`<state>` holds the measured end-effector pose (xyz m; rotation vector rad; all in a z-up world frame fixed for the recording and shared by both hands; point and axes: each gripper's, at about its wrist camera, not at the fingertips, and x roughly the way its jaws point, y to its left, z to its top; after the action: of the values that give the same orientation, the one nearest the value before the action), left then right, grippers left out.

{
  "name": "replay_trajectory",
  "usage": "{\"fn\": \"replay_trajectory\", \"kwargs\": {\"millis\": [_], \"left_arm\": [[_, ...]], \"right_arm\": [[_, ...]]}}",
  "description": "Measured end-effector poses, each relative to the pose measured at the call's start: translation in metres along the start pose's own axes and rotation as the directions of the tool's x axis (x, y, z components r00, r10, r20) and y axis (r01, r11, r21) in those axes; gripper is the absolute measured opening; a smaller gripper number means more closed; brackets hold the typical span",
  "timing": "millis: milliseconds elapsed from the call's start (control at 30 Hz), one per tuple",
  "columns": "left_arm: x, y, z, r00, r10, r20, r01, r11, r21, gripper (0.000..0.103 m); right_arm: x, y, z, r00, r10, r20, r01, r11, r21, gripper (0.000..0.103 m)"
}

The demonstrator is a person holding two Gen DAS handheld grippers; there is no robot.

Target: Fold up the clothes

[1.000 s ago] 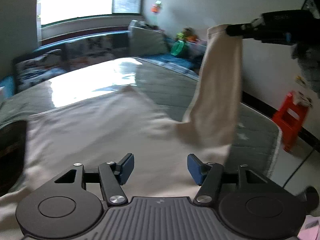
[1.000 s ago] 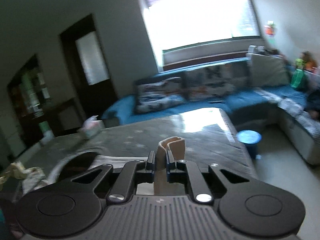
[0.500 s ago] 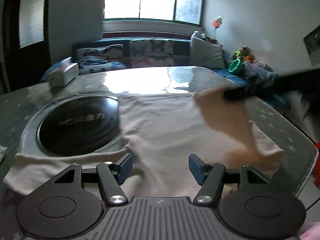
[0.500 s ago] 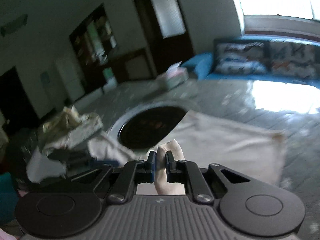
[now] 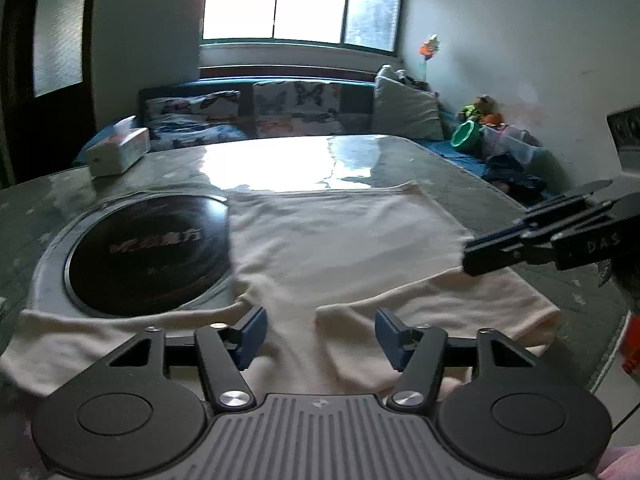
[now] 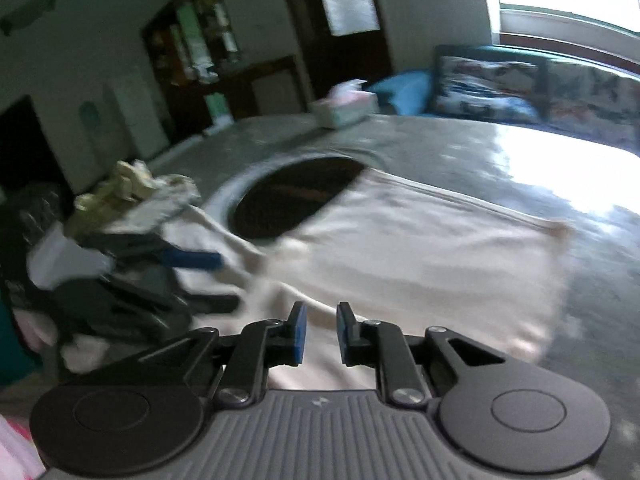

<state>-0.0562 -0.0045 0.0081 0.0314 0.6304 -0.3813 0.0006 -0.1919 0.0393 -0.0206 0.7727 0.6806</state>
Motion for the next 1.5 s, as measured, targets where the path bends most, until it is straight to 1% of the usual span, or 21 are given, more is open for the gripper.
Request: {"fn": "replay_trajectory", "kwargs": {"millis": [33, 100, 167, 267, 367, 433, 533, 667, 733, 833, 900, 1000, 1067, 1133, 1200, 1267, 1367, 1500], "left_arm": [[0.003, -0.003, 0.001, 1.000, -0.014, -0.002, 0.014, 1.000, 0.006, 0.053], [0.010, -0.009, 0.002, 0.999, -0.041, -0.010, 0.041, 0.999, 0.021, 0.044], [0.016, -0.015, 0.003, 0.998, -0.067, -0.019, 0.068, 0.997, 0.035, 0.039], [0.028, -0.023, 0.004, 0.995, -0.097, -0.035, 0.099, 0.994, 0.054, 0.031], [0.038, -0.027, 0.005, 0.994, -0.100, -0.053, 0.104, 0.992, 0.067, 0.025], [0.042, -0.028, 0.004, 0.993, -0.097, -0.063, 0.101, 0.992, 0.069, 0.025], [0.048, -0.024, 0.000, 0.995, -0.067, -0.078, 0.072, 0.996, 0.061, 0.024], [0.047, -0.013, -0.003, 0.995, -0.048, -0.088, 0.051, 0.998, 0.033, 0.020], [0.044, -0.013, -0.002, 0.996, -0.044, -0.082, 0.047, 0.998, 0.035, 0.020], [0.041, -0.013, -0.002, 0.997, -0.038, -0.073, 0.040, 0.999, 0.033, 0.020], [0.042, -0.012, -0.003, 0.997, -0.033, -0.077, 0.035, 0.999, 0.031, 0.020], [0.039, -0.009, -0.005, 0.997, -0.017, -0.079, 0.018, 1.000, 0.015, 0.021], [0.030, -0.003, -0.005, 0.998, 0.004, -0.062, -0.004, 1.000, -0.007, 0.021], [0.021, 0.008, -0.005, 0.998, 0.038, -0.045, -0.039, 0.998, -0.040, 0.021], [0.012, 0.022, -0.006, 0.995, 0.091, -0.036, -0.094, 0.992, -0.087, 0.021], [0.004, 0.038, -0.009, 0.987, 0.156, -0.037, -0.159, 0.978, -0.133, 0.021], [-0.005, 0.062, -0.013, 0.964, 0.261, -0.052, -0.266, 0.945, -0.189, 0.021], [-0.017, 0.091, -0.019, 0.919, 0.387, -0.073, -0.393, 0.886, -0.246, 0.021]], "right_arm": [[-0.004, -0.008, -0.005, 0.999, -0.033, -0.011, 0.033, 0.999, 0.009, 0.016], [-0.011, -0.022, -0.015, 0.995, -0.095, -0.031, 0.095, 0.995, 0.026, 0.016], [-0.017, -0.033, -0.024, 0.989, -0.140, -0.041, 0.141, 0.989, 0.039, 0.016], [-0.020, -0.041, -0.030, 0.986, -0.165, -0.028, 0.167, 0.985, 0.054, 0.016], [-0.015, -0.044, -0.030, 0.984, -0.176, 0.003, 0.175, 0.983, 0.059, 0.016], [-0.008, -0.049, -0.031, 0.982, -0.191, 0.008, 0.190, 0.980, 0.064, 0.016], [0.004, -0.055, -0.037, 0.976, -0.218, -0.008, 0.218, 0.974, 0.066, 0.016], [0.001, -0.050, -0.037, 0.968, -0.249, -0.009, 0.249, 0.968, 0.030, 0.016], [-0.001, -0.044, -0.036, 0.966, -0.260, 0.001, 0.260, 0.966, 0.006, 0.016], [-0.004, -0.033, -0.037, 0.972, -0.235, 0.021, 0.236, 0.972, -0.018, 0.016], [-0.001, -0.028, -0.041, 0.978, -0.210, 0.008, 0.210, 0.977, -0.031, 0.016], [0.008, -0.021, -0.048, 0.976, -0.217, -0.022, 0.216, 0.974, -0.063, 0.016], [0.007, -0.016, -0.046, 0.974, -0.227, -0.013, 0.225, 0.970, -0.091, 0.017], [0.005, -0.010, -0.040, 0.977, -0.211, 0.001, 0.210, 0.971, -0.111, 0.019], [0.007, -0.003, -0.034, 0.982, -0.186, 0.005, 0.185, 0.973, -0.136, 0.019], [0.014, 0.004, -0.029, 0.988, -0.153, -0.002, 0.151, 0.976, -0.158, 0.019], [0.028, 0.017, -0.022, 0.995, -0.098, -0.019, 0.092, 0.976, -0.200, 0.019], [0.045, 0.038, -0.013, 0.999, -0.035, -0.035, 0.025, 0.966, -0.257, 0.019]]}}
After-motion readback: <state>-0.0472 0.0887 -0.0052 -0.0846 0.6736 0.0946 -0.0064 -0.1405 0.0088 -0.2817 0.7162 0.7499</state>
